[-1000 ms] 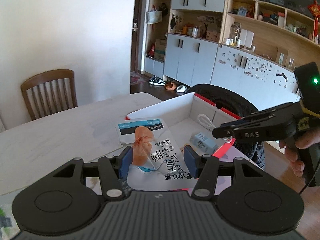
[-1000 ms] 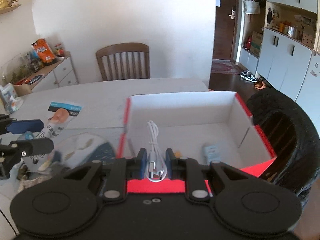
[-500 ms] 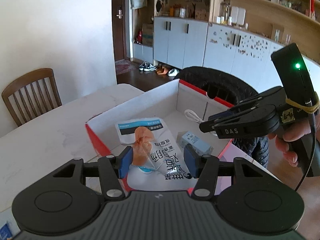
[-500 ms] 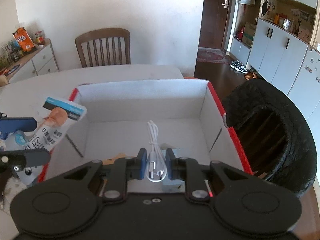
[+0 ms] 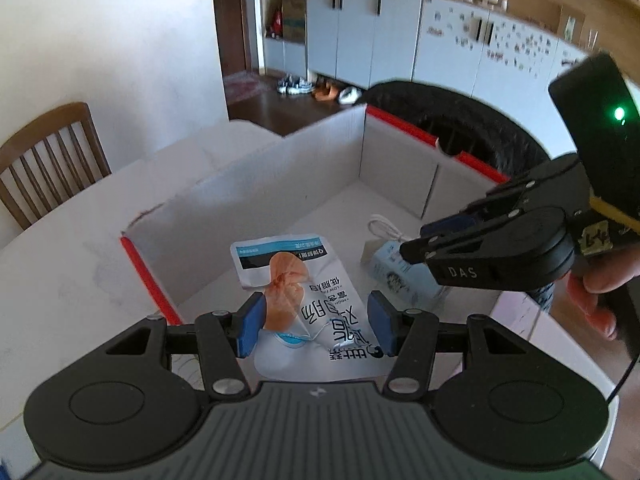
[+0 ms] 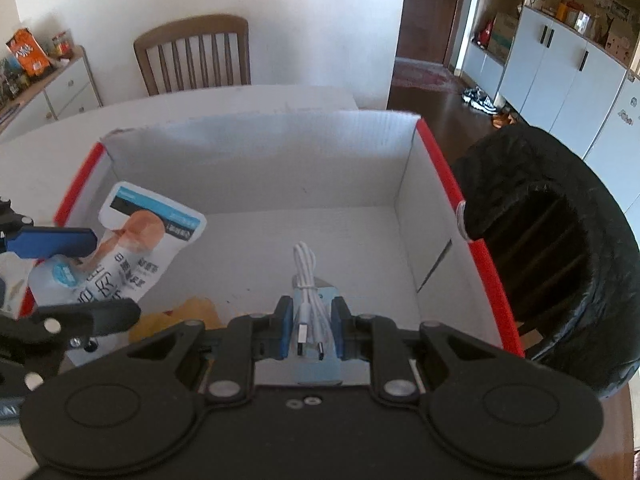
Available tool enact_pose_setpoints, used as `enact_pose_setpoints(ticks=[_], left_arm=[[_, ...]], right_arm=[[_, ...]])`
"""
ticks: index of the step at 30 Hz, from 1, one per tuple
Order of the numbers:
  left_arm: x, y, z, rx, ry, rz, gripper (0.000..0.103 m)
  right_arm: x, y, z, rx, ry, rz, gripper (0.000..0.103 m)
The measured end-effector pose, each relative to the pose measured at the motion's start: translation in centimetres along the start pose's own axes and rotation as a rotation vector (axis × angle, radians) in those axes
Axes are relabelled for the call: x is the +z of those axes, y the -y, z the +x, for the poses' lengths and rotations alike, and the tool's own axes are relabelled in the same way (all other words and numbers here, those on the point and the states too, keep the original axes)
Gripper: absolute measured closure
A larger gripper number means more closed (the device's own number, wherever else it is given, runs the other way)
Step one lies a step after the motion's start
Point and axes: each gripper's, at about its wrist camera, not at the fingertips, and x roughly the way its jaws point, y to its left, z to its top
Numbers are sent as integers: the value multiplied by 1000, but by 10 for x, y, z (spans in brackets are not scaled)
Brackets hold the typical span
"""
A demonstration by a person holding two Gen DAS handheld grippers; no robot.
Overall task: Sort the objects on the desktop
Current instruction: 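Carry the sausage pack and white cable with both tools into the red box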
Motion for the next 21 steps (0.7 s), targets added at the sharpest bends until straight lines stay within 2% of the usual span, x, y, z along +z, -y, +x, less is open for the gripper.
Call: enact_pose_setpoints(ticks=[5, 11, 21], left_arm=[[4, -4, 20, 8, -64, -25, 49], [6, -1, 39, 11, -136, -6, 48], [11, 8, 50, 0, -169, 5, 47]], right_arm=[[1, 4, 12, -1, -40, 5, 84], [-4, 5, 23, 5, -87, 4, 84], [-3, 8, 27, 21, -92, 1, 82]])
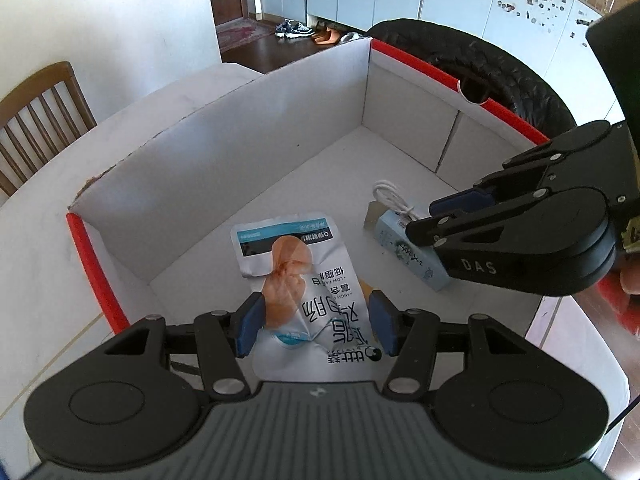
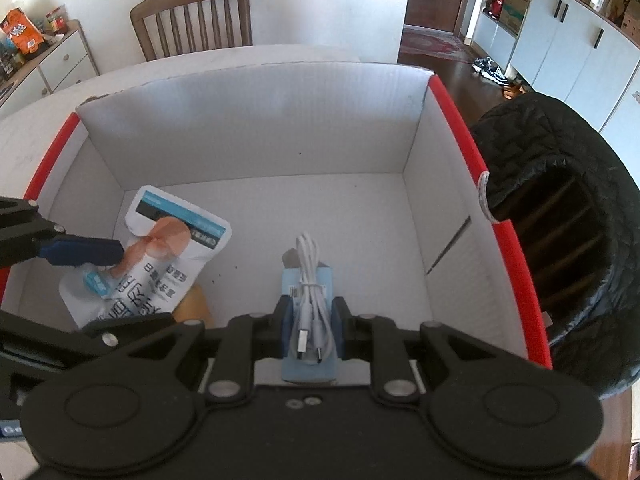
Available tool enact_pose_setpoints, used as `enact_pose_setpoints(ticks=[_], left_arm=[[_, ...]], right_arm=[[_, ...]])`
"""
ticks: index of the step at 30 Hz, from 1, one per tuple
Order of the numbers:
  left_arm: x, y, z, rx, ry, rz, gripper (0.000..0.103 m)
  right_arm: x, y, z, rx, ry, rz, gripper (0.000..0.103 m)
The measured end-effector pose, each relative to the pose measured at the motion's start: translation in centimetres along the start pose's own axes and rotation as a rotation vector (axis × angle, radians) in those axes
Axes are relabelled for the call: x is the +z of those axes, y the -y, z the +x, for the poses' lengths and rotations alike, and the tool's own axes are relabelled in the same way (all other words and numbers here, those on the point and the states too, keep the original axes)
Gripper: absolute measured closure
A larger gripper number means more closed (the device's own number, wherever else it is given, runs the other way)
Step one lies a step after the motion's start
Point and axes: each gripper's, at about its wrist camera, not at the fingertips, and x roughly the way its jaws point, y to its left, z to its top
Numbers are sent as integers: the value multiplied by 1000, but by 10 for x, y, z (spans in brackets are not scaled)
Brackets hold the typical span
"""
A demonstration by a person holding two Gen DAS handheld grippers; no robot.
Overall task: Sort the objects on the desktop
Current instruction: 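Carry the sausage pack and white cable with both tools into the red box, then open both tools to release the sausage pack and cable in the box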
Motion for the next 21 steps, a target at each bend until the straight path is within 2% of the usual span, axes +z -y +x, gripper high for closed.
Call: enact_pose_setpoints(ticks=[5, 7, 10, 12, 21], left_arm=[[-3, 1, -5, -7, 23, -2, 46], [-4, 1, -8, -9, 36, -10, 39], [-5, 0, -13, -12, 55, -22, 35], [-5, 1, -15, -15, 66, -32, 35], [-11, -2, -31, -14, 109, -61, 34]], right_arm=[[1, 4, 0, -2, 9, 1, 73], [0, 6, -2, 6, 17, 15, 67], [-1, 9, -5, 20, 24, 22, 63], [-1, 9, -8, 23, 33, 21, 55], [1, 13, -24, 38, 66, 41, 53]])
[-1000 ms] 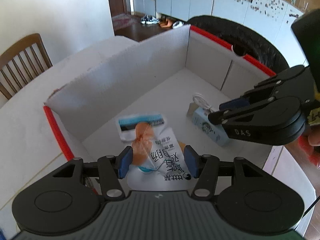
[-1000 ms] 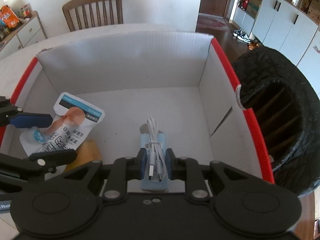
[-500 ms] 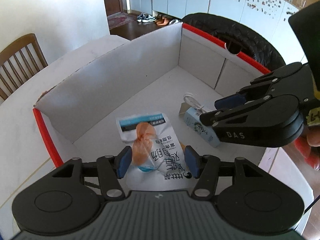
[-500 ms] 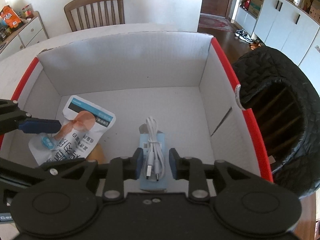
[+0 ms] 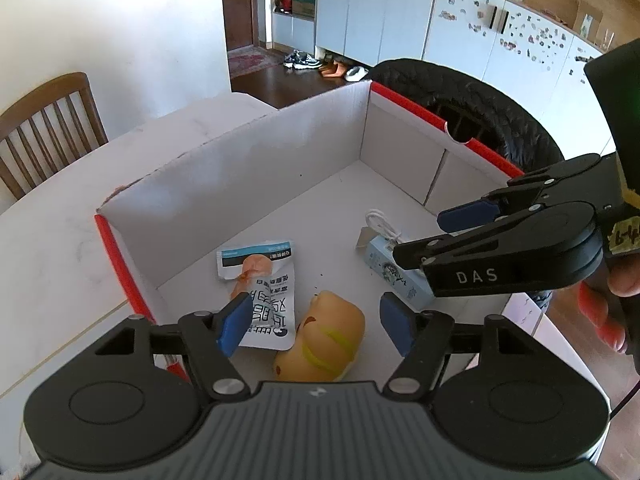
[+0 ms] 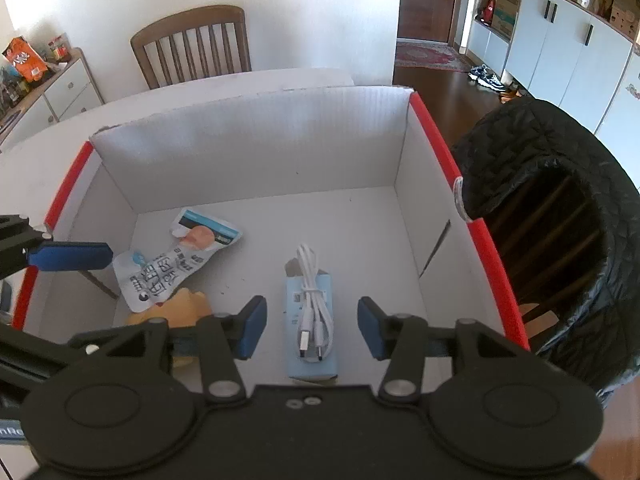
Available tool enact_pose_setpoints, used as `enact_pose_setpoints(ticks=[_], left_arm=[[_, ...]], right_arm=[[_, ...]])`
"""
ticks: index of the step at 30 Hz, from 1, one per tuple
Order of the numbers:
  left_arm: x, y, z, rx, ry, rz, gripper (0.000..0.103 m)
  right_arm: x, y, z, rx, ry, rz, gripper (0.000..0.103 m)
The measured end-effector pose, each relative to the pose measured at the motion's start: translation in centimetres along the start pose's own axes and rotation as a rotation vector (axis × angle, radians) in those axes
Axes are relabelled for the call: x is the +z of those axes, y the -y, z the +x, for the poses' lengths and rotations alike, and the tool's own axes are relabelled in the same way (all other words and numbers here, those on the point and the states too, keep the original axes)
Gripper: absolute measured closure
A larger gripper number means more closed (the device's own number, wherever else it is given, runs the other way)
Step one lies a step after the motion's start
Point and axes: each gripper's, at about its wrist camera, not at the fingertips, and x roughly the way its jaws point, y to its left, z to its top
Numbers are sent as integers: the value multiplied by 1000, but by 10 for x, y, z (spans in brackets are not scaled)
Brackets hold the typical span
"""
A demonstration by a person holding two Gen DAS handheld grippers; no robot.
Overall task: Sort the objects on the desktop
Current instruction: 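Open both tools to release the sausage pack and cable in the box, then withdraw both tools from the box back over the table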
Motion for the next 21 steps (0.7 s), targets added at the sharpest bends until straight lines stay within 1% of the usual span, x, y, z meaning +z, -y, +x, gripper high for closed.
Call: enact_pose_setpoints(ticks=[6, 7, 10, 12, 15, 21], left_arm=[[-7, -3, -14, 4, 34, -19, 34], [-8, -4, -17, 5, 42, -22, 34], [-12, -8, -27, 3, 69, -40, 34], [-16, -10, -34, 4, 88, -51, 34], [-22, -10, -47, 19, 124, -38, 34], [-33, -14, -74, -4, 181, -43, 34]], right_arm=[[-4, -4, -17, 35, 26, 5, 51], [-4, -5, -21, 40, 35, 4, 50], [-5, -9, -33, 49, 64, 5, 41], [-6, -11, -40, 54, 77, 5, 40], [-7, -15, -48, 62, 93, 8, 39], [-12, -28, -62, 65, 130, 26, 36]])
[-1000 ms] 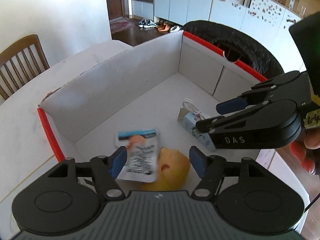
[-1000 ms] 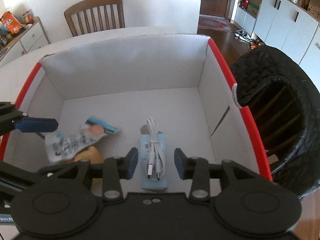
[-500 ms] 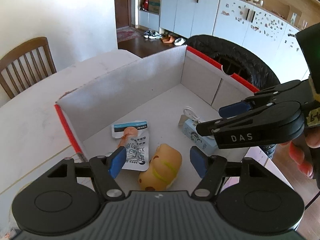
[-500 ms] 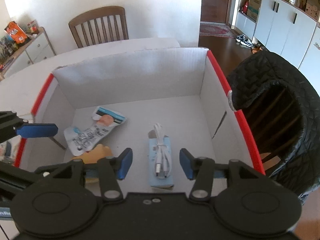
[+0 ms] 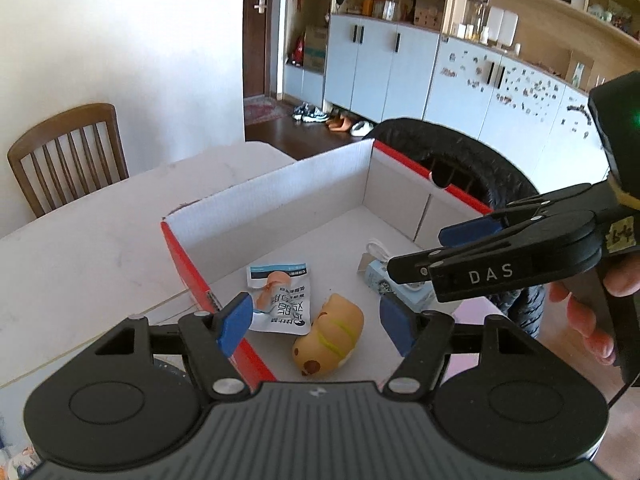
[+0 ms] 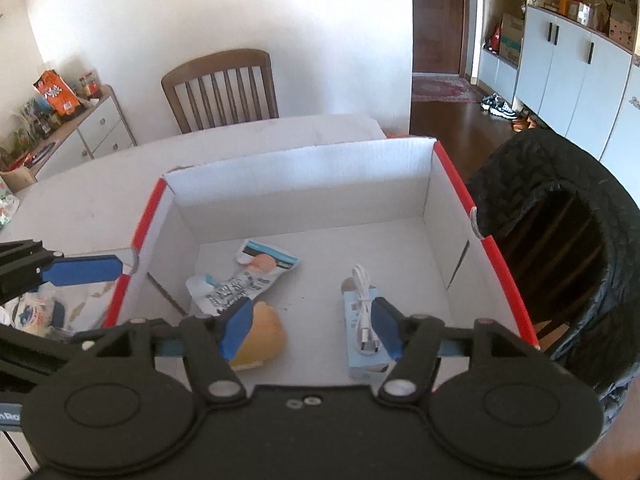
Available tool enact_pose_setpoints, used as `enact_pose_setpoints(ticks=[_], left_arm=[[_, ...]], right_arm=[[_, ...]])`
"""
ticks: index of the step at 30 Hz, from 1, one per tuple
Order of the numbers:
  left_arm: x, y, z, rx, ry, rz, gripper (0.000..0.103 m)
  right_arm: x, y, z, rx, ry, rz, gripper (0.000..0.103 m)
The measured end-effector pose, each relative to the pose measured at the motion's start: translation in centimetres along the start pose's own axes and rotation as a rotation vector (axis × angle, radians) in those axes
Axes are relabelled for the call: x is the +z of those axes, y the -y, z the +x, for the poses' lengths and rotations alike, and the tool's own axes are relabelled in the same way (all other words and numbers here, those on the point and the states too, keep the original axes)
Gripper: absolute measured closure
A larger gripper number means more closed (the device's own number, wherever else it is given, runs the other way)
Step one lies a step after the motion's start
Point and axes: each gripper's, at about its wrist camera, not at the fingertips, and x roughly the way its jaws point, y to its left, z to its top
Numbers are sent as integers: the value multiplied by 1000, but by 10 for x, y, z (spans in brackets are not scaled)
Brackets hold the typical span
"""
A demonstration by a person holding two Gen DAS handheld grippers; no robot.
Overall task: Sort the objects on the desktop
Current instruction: 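Withdraw both tools from the box back over the table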
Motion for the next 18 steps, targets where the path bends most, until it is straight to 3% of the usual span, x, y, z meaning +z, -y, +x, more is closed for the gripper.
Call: enact_pose_setpoints(ticks=[9, 18], left_arm=[[-14, -14, -32, -26, 38, -14, 27], [-32, -42, -64, -10, 73, -46, 10]], right_arm=[[-6, -27, -22, 12, 50, 3, 26], [-16, -69, -32, 15, 97, -32, 18]])
